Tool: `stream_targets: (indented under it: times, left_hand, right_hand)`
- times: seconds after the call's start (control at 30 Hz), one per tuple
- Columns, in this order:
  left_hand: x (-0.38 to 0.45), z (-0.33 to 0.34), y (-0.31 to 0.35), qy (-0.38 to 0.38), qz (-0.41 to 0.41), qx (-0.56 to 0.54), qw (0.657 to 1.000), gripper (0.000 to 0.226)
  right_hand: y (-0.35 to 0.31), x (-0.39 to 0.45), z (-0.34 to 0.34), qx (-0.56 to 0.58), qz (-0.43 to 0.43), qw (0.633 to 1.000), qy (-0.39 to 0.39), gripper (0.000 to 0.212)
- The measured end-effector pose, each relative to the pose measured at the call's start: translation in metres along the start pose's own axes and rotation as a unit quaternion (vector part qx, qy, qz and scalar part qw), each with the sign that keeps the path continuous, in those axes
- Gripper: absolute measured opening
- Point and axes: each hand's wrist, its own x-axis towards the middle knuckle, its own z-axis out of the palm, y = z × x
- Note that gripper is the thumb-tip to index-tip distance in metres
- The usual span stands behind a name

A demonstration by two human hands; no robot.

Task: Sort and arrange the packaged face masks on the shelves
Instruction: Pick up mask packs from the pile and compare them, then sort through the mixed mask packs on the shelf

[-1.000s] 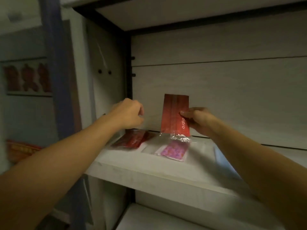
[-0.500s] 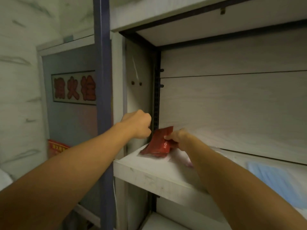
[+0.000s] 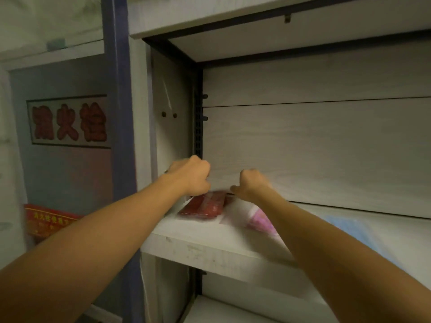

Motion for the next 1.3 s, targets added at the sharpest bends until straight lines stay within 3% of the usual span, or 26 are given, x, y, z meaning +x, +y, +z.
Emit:
stream_targets:
  times: [0.13,0.6,0.97,1.07,1.3]
  left_hand:
    - [0.024,0.007,0.041,0.007,0.043,-0.049,0.998,0.033]
    - [0.012,-0.020,0.217,0.043,0.164,-0.206,0.964,0.037]
    - [-0.060,-0.073,0.338,0.101,0.198,-0.223,0.949,0.039]
    - [-0.086,-0.083,0.368,0.089,0.198,-0.221,0.951,0.038]
    - [-0.133,-0.105,0.427,0.049,0.195,-0.214,0.956,0.038]
  right_hand:
    - [0.050,-0.025,-0.025,-0.067,-0.015,0.997,0.019,0.037]
    - [0.198,-0.180,-0.116,-0.168,0.142,0.975,0.035,0.034]
    - [0.264,-0.321,-0.168,-0.197,0.178,0.959,0.101,0.015]
    - [0.286,-0.354,-0.177,-0.191,0.168,0.962,0.096,0.022]
    - [0.326,-0.419,-0.208,-0.209,0.149,0.965,0.062,0.015]
